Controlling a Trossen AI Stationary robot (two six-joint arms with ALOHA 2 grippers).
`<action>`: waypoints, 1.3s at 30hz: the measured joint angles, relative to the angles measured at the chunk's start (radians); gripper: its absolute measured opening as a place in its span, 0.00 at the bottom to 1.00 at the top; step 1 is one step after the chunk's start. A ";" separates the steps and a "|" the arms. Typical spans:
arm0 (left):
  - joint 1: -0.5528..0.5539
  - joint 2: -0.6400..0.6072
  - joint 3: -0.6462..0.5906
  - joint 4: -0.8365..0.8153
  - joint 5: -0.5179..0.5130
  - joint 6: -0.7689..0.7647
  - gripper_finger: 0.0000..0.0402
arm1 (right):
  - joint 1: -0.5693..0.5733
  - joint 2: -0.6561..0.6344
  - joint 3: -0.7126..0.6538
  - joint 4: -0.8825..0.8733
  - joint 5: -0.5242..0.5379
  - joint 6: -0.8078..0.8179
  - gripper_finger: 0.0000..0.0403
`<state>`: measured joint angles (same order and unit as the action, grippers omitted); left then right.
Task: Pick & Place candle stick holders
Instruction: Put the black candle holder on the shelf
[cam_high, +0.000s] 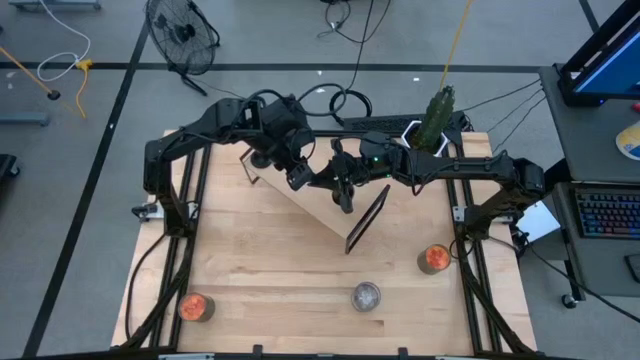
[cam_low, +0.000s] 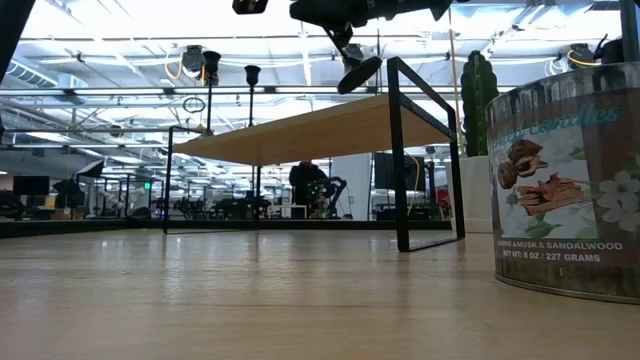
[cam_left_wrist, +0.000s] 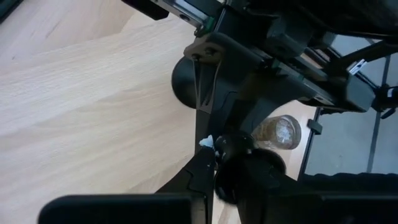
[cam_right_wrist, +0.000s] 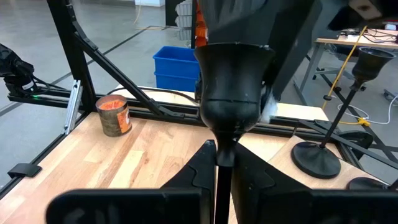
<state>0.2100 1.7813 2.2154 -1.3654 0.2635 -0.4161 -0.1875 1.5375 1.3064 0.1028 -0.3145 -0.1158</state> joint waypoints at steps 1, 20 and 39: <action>0.004 -0.003 0.000 0.007 0.001 0.006 0.12 | 0.000 0.000 0.000 0.000 0.000 0.000 0.04; 0.032 -0.104 -0.001 -0.043 -0.002 0.013 0.12 | -0.002 0.000 0.000 0.029 -0.001 0.053 0.04; -0.265 -0.133 0.000 -0.012 -0.649 0.041 0.45 | -0.011 -0.011 0.001 0.161 -0.005 0.125 0.04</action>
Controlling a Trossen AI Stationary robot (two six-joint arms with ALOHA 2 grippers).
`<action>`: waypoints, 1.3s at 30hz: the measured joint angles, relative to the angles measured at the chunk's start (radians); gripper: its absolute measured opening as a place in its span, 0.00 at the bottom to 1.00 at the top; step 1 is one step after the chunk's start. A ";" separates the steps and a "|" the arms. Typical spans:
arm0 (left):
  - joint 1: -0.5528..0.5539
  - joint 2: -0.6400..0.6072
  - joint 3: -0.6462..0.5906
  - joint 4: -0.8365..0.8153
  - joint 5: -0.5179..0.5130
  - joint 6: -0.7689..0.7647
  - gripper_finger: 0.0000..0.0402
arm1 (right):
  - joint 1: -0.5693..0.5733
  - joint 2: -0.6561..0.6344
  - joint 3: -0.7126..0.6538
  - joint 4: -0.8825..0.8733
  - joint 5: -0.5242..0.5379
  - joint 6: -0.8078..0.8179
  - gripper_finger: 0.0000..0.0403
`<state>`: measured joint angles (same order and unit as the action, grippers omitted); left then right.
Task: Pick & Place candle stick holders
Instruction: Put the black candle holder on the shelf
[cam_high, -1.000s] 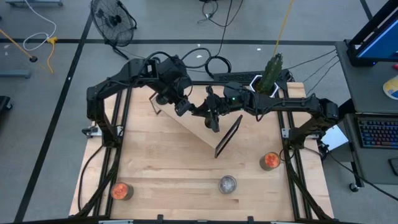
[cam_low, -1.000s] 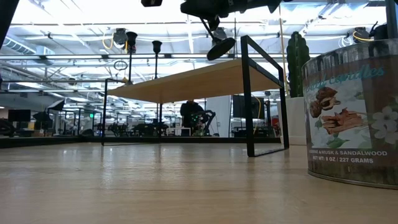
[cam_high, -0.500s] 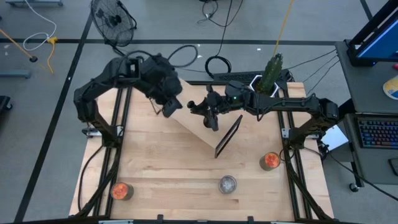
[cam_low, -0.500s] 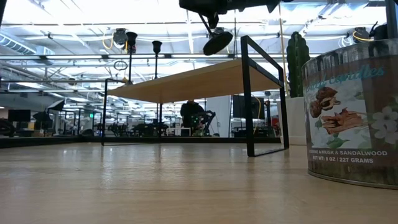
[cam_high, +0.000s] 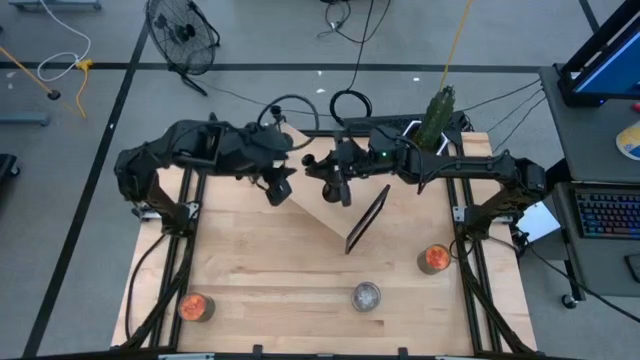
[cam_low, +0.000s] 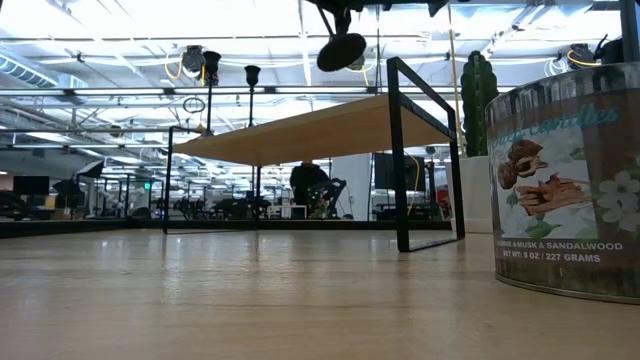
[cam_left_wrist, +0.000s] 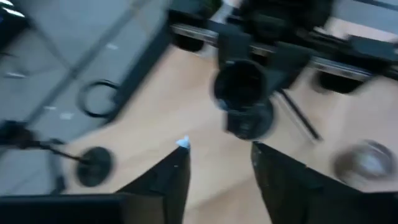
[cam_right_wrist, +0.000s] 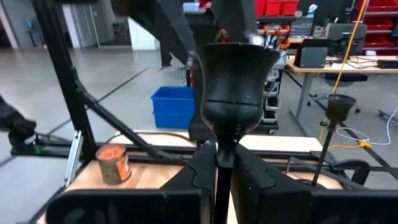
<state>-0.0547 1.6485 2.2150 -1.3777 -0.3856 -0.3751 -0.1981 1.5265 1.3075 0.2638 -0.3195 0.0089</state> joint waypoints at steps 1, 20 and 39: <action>-0.013 0.000 0.000 0.000 -0.045 -0.007 0.48 | -0.004 0.000 0.000 0.007 0.000 0.006 0.04; -0.131 -0.244 -0.606 0.566 -0.354 -0.079 0.63 | -0.046 0.000 -0.011 0.065 -0.053 0.062 0.04; 0.001 -0.407 -0.967 1.208 -0.037 0.106 0.71 | -0.019 0.000 -0.012 0.070 -0.073 0.073 0.04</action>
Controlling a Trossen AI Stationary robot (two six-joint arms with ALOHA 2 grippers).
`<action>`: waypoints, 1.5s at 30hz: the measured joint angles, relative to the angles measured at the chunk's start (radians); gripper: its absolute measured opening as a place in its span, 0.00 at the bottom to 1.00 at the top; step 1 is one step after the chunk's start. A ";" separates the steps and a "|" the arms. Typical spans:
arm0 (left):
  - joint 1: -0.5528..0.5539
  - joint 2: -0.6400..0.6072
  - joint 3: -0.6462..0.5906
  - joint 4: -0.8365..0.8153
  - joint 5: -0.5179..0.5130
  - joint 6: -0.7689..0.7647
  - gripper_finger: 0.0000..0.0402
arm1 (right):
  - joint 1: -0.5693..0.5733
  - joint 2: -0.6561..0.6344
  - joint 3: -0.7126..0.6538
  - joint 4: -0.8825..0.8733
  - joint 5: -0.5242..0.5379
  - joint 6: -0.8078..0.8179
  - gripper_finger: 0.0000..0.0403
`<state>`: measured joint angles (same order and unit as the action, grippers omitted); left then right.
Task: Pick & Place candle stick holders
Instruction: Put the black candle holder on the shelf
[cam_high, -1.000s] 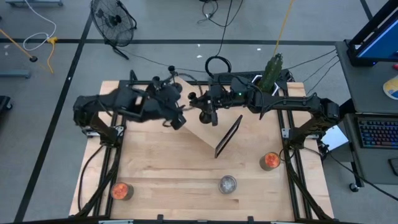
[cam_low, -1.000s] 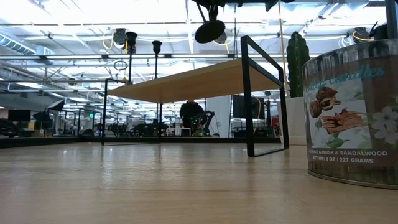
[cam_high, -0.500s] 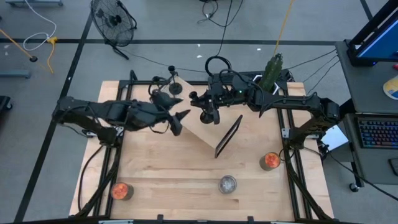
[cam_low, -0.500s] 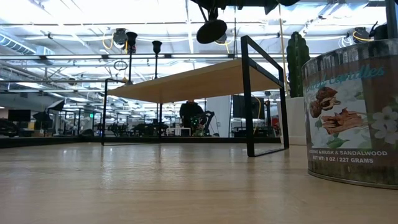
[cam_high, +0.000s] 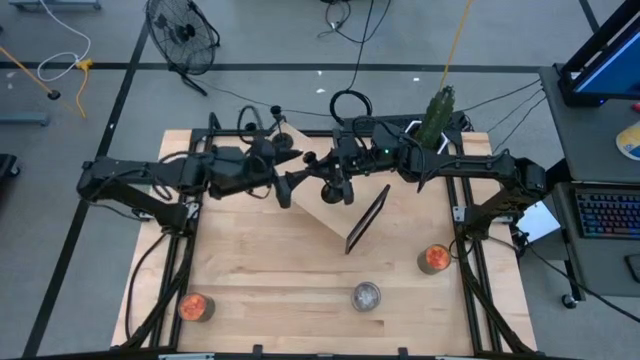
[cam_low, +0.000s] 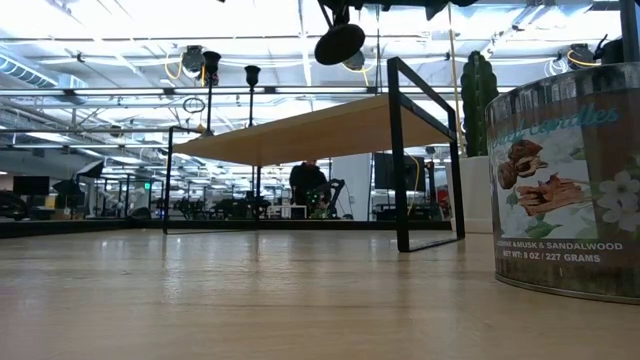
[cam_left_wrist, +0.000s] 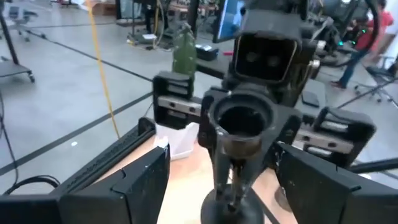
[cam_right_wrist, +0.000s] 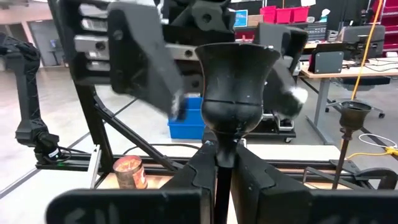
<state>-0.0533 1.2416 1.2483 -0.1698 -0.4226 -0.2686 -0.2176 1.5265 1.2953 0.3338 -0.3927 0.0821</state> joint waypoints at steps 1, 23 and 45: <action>0.007 0.001 -0.001 0.006 0.017 0.004 0.71 | 0.000 0.000 0.000 0.000 0.001 0.001 0.04; 0.094 0.082 0.000 0.188 0.152 0.063 0.71 | 0.005 0.000 0.000 0.021 0.003 0.012 0.04; 0.091 0.083 0.000 0.226 0.172 0.128 0.25 | 0.004 0.000 0.000 0.028 0.002 0.010 0.04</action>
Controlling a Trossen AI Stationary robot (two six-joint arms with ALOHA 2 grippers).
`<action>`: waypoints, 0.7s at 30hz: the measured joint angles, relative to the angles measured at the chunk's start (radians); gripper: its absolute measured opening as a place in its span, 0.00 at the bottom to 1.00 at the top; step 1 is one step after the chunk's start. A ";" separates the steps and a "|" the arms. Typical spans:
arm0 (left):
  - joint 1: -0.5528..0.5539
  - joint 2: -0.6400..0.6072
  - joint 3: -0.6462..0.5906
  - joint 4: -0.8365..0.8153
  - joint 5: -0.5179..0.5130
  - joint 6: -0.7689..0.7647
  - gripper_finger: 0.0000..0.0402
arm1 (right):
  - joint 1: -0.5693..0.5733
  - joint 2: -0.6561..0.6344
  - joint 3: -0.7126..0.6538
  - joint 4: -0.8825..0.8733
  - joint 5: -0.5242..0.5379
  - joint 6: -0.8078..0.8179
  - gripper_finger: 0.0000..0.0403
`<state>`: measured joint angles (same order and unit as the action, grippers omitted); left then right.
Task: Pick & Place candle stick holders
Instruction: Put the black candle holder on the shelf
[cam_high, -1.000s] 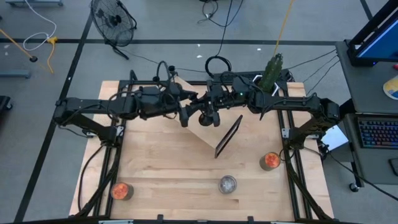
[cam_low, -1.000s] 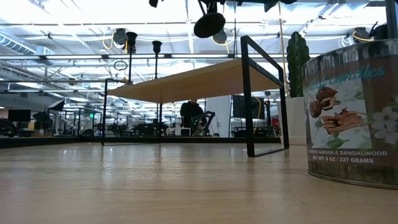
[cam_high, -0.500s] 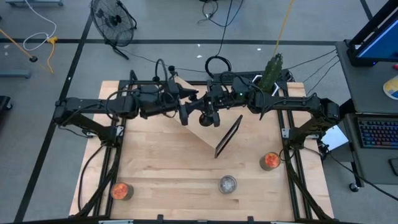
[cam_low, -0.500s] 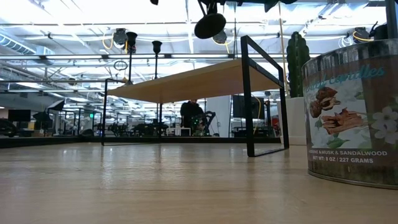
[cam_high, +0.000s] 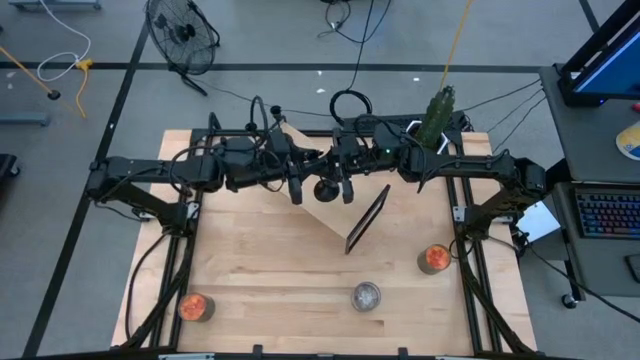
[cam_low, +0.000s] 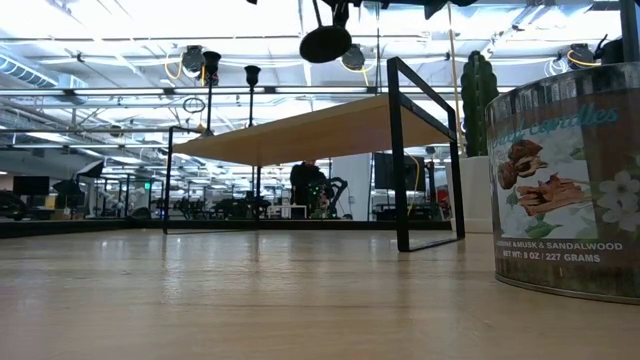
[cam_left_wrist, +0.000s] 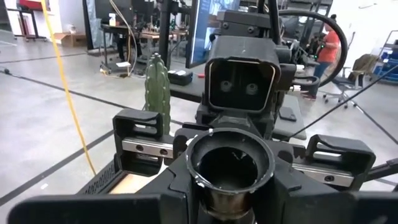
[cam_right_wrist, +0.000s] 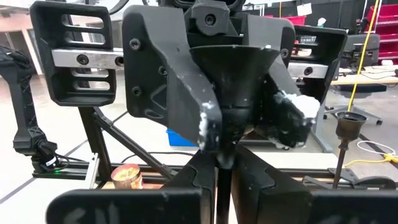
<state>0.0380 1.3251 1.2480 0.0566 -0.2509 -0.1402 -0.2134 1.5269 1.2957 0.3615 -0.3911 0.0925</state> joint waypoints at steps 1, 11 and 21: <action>0.000 0.000 0.000 0.000 -0.001 0.001 0.25 | 0.000 0.000 0.000 -0.001 -0.001 0.000 0.04; 0.002 -0.007 0.001 0.027 -0.026 0.034 0.25 | -0.001 0.001 -0.001 -0.048 -0.005 0.029 0.20; 0.002 -0.042 0.001 -0.074 -0.144 0.034 0.25 | -0.001 0.001 -0.001 -0.113 -0.002 0.032 0.36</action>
<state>0.0395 1.2831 1.2491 -0.0171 -0.3945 -0.1059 -0.2146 1.5276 1.2949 0.2485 -0.3928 0.1244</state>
